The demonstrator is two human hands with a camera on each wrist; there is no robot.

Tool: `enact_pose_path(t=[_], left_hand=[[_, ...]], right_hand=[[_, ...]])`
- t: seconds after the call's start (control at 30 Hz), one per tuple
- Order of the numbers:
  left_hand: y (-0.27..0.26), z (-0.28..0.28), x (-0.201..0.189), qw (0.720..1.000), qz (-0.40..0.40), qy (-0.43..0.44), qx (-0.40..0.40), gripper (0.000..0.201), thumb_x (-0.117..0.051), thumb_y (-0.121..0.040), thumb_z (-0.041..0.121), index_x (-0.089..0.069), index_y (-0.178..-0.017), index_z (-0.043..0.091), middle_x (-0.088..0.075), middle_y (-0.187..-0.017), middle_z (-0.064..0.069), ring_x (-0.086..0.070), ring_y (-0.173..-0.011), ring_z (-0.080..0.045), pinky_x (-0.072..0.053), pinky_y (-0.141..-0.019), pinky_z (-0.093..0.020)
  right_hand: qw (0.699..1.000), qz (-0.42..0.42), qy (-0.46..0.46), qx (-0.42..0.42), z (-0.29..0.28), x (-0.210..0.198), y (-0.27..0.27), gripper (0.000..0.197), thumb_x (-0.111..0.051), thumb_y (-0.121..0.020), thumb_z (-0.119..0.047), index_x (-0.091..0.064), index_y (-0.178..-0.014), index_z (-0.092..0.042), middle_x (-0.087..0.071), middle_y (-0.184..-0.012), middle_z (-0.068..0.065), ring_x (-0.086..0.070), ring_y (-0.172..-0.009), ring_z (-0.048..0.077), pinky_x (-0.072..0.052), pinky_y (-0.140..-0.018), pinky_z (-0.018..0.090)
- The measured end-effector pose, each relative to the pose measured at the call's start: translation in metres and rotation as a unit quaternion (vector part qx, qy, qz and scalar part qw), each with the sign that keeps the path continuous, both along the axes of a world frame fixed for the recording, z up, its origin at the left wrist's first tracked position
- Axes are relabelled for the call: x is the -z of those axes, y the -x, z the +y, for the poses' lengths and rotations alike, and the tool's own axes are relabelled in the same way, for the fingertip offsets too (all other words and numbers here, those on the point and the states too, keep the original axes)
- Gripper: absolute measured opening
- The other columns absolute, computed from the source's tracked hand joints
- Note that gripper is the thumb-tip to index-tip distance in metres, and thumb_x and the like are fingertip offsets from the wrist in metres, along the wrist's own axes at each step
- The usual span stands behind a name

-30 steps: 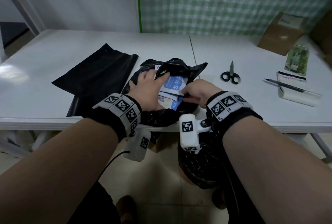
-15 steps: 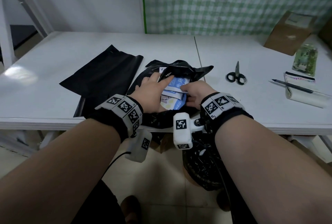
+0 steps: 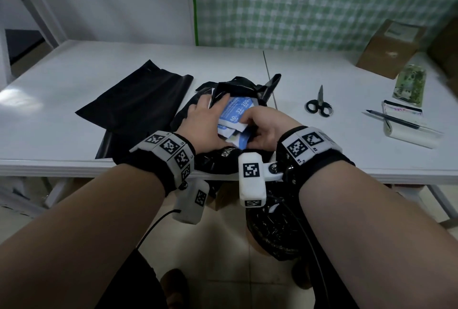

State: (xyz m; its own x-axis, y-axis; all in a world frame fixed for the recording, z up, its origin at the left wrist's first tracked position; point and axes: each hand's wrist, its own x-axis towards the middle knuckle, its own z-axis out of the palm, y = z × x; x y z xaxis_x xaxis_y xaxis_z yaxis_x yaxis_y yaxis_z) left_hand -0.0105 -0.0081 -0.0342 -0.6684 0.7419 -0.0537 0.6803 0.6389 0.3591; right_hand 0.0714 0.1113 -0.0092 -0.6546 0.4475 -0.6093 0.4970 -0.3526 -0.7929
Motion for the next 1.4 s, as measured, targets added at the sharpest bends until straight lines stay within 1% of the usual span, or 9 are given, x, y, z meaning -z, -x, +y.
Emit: enact_pose_path(t=[0.13, 0.3, 0.63, 0.73, 0.83, 0.93, 1.07, 1.23, 1.4], left_hand=[[0.000, -0.002, -0.002, 0.999, 0.023, 0.038, 0.027, 0.110, -0.075, -0.066, 0.051, -0.006, -0.149, 0.033, -0.024, -0.142, -0.010, -0.034, -0.124, -0.037, -0.035, -0.106, -0.049], [0.000, -0.002, 0.000, 0.998, 0.025, 0.035, 0.039, 0.108, -0.075, -0.067, 0.048, -0.008, -0.150, 0.031, -0.028, -0.139, -0.011, -0.037, -0.119, -0.037, -0.034, -0.107, -0.042], [0.000, -0.005, -0.004, 1.000, -0.004, -0.008, 0.028, 0.103, -0.075, -0.070, 0.040, -0.009, -0.149, 0.032, -0.024, -0.141, -0.011, -0.033, -0.125, -0.038, -0.032, -0.109, -0.042], [0.004, -0.010, -0.007, 1.000, 0.014, 0.010, -0.008, 0.106, -0.077, -0.070, 0.037, -0.006, -0.148, 0.038, -0.019, -0.144, -0.010, -0.027, -0.129, -0.038, -0.035, -0.106, -0.049], [0.009, -0.015, -0.012, 0.999, 0.031, 0.008, -0.017, 0.100, -0.077, -0.071, 0.029, -0.013, -0.146, 0.043, -0.019, -0.145, -0.010, -0.026, -0.129, -0.038, -0.036, -0.105, -0.048], [0.010, -0.014, -0.016, 0.998, 0.047, 0.015, -0.025, 0.095, -0.079, -0.071, 0.021, -0.021, -0.144, 0.044, -0.018, -0.146, -0.008, -0.025, -0.131, -0.035, -0.041, -0.100, -0.047], [0.011, -0.011, -0.020, 0.998, 0.055, 0.008, -0.035, 0.091, -0.078, -0.070, 0.020, -0.027, -0.141, 0.044, -0.020, -0.144, -0.005, -0.029, -0.128, -0.032, -0.045, -0.094, -0.044], [0.015, -0.013, -0.023, 0.994, 0.092, 0.018, -0.053, 0.073, -0.070, -0.075, 0.038, -0.034, -0.139, 0.035, -0.024, -0.141, -0.011, -0.033, -0.123, -0.037, -0.043, -0.096, -0.048], [0.024, -0.013, -0.029, 0.984, 0.122, 0.055, -0.115, 0.062, -0.062, -0.084, 0.037, -0.036, -0.139, 0.027, -0.034, -0.131, -0.016, -0.040, -0.115, -0.040, -0.042, -0.091, -0.046]], right_hand=[[1.000, -0.004, -0.018, 0.021, -0.010, 0.002, 0.001, 0.030, -0.052, -0.092, -0.019, -0.053, -0.121, -0.011, -0.063, -0.116, 0.014, -0.063, -0.104, 0.031, -0.052, -0.090, 0.049], [0.998, -0.007, -0.058, 0.016, -0.008, 0.014, 0.014, 0.043, -0.063, -0.083, -0.034, -0.058, -0.117, -0.008, -0.066, -0.115, 0.016, -0.065, -0.101, 0.034, -0.052, -0.089, 0.055], [0.998, 0.044, -0.032, 0.044, -0.015, 0.007, 0.015, 0.036, -0.062, -0.084, -0.005, -0.058, -0.119, 0.002, -0.067, -0.111, 0.019, -0.067, -0.098, 0.036, -0.054, -0.087, 0.052], [0.995, 0.064, -0.045, 0.068, -0.008, -0.006, 0.013, 0.033, -0.060, -0.084, -0.002, -0.057, -0.117, -0.001, -0.066, -0.106, 0.018, -0.067, -0.090, 0.033, -0.059, -0.070, 0.044], [0.992, 0.089, -0.067, 0.068, 0.007, -0.021, 0.002, 0.017, -0.052, -0.088, 0.000, -0.056, -0.104, -0.006, -0.058, -0.082, 0.010, -0.060, -0.066, 0.023, -0.053, -0.049, 0.029], [0.990, 0.100, -0.082, 0.059, 0.019, -0.036, -0.013, 0.012, -0.047, -0.091, -0.002, -0.051, -0.082, -0.010, -0.049, -0.071, 0.005, -0.050, -0.056, 0.016, -0.049, -0.047, 0.025], [0.988, 0.114, -0.073, 0.068, 0.028, -0.043, -0.026, 0.017, -0.048, -0.090, -0.004, -0.048, -0.075, -0.011, -0.046, -0.066, 0.003, -0.049, -0.054, 0.016, -0.048, -0.054, 0.027], [0.985, 0.149, -0.054, 0.074, 0.040, -0.047, -0.040, 0.020, -0.048, -0.086, -0.002, -0.048, -0.069, -0.013, -0.044, -0.061, 0.001, -0.049, -0.041, 0.013, -0.043, -0.044, 0.018], [0.987, 0.145, -0.065, -0.001, 0.046, -0.051, -0.052, 0.016, -0.051, -0.085, -0.003, -0.054, -0.071, -0.011, -0.054, -0.071, 0.006, -0.057, -0.056, 0.019, -0.050, -0.048, 0.021]])
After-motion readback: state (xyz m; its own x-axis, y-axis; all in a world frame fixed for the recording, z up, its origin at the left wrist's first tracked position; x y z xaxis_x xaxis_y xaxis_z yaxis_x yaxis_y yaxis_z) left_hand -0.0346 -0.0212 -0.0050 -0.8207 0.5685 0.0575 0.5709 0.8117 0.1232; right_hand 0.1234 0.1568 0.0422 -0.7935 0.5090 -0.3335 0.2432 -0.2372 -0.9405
